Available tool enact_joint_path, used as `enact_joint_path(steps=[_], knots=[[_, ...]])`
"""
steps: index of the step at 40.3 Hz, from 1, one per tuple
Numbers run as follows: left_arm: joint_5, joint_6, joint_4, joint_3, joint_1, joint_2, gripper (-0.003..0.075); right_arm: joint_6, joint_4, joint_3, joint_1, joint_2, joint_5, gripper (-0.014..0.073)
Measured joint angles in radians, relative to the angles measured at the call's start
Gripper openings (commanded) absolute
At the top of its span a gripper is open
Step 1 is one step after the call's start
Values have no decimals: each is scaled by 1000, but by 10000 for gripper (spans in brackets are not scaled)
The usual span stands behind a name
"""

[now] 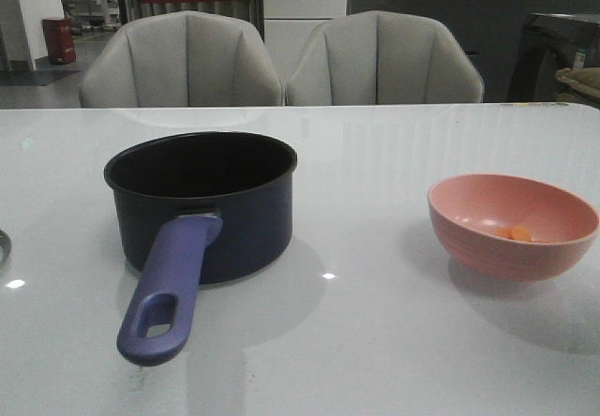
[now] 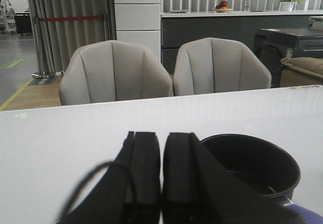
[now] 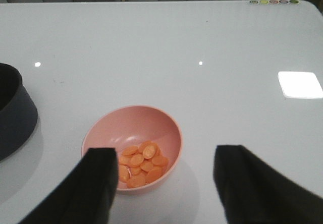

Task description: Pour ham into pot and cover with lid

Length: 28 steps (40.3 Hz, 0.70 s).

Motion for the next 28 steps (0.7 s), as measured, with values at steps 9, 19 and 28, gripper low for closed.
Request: enact_joint_path(steps=[9, 19, 28], knots=[[0, 0, 0, 0, 0, 0, 113, 3, 83, -160, 0, 261, 114, 548], [0, 0, 0, 0, 0, 0, 113, 5, 103, -380, -22, 594, 267, 524], [0, 0, 0, 0, 0, 0, 113, 5, 116, -521, -108, 839, 369, 524]])
